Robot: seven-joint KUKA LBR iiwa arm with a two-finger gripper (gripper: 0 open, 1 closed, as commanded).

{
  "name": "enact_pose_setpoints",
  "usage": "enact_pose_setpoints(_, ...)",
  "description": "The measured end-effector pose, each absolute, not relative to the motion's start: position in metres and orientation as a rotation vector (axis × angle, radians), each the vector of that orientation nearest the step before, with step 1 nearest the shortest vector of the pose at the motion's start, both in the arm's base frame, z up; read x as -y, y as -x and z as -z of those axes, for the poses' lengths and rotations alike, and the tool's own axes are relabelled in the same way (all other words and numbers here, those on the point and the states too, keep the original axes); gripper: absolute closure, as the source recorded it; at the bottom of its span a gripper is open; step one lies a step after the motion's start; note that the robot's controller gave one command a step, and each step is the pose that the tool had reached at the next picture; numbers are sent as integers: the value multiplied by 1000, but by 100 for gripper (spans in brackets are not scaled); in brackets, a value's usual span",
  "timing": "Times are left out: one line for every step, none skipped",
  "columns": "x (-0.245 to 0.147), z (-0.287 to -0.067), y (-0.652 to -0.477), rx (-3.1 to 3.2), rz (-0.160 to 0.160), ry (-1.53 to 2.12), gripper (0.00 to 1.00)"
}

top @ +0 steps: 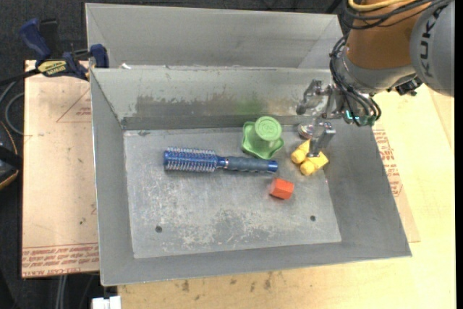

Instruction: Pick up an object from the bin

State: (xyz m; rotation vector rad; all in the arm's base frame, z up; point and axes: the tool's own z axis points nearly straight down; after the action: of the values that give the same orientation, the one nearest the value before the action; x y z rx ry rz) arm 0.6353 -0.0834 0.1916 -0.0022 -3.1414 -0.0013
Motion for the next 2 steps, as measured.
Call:
enact_pose_setpoints(36,-73,-632,3147,1,142,0)
enact_pose_setpoints(-19,-80,-585,3156,1,41,0)
